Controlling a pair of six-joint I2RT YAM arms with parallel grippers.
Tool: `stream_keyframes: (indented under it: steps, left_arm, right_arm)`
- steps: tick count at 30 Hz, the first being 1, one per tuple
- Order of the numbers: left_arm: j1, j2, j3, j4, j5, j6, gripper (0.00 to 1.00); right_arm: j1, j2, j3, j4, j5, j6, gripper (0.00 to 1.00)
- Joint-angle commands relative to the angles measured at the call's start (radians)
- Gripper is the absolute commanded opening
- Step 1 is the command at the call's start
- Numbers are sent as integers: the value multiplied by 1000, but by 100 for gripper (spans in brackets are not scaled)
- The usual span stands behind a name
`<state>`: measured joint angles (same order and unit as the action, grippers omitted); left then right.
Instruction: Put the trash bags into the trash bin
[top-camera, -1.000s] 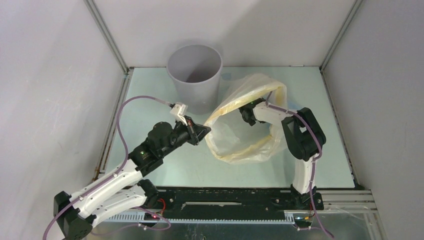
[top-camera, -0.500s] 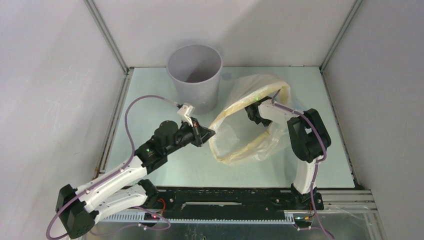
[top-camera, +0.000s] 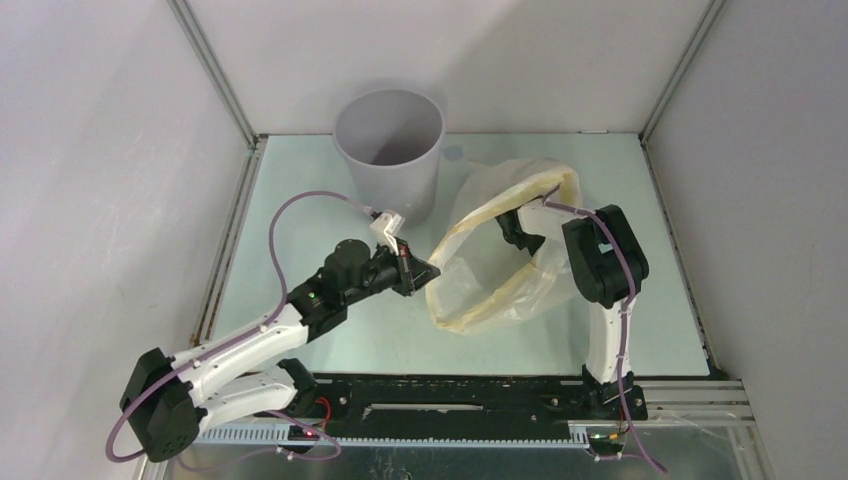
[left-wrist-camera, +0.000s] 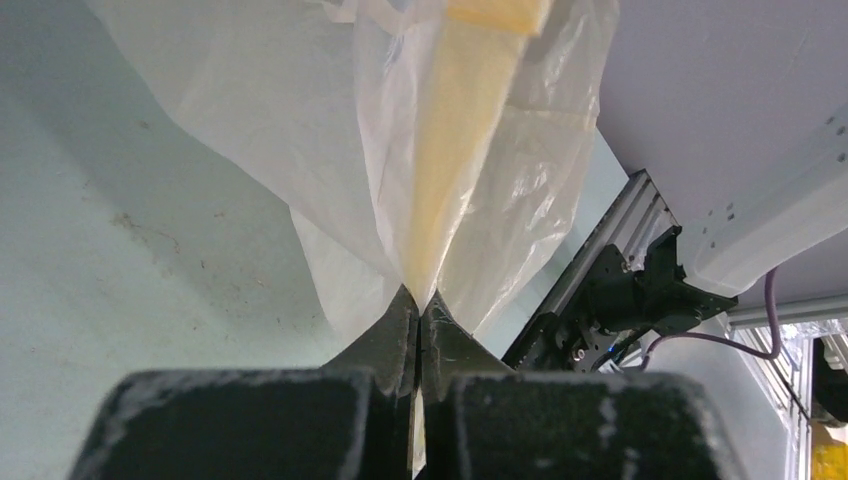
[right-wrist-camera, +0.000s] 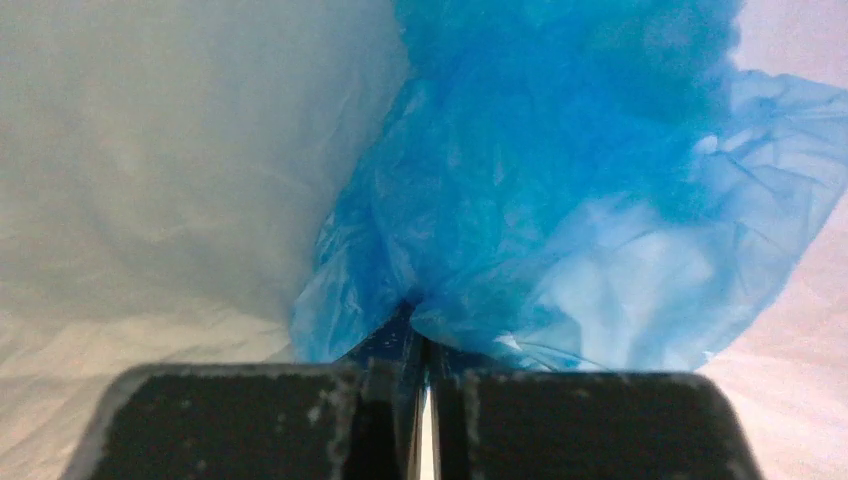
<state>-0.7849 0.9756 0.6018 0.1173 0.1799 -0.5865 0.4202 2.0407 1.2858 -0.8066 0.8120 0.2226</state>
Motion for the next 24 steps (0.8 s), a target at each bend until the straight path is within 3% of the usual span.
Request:
stream_keyframes:
  steps: [1,8,16,20,24]
  left_arm:
    - [3,45,-12,66,-3,2,0]
    - [4,141,14,63,-16,22,0]
    - [4,227,33,76,-6,24,0]
    - [4,245,38,79,-7,24,0]
    - [4,230,37,79,-10,22,0]
  right_arm:
    - [87,-95,12,39,-30,-8,0]
    - [260,-287,10,97,-173,-110,0]
    - [238,-433,-30,147,-445,-100,0]
    - [220,-442,-36,151,-488,-94,0]
    - [218,-417,-43,147,-444,-95,17]
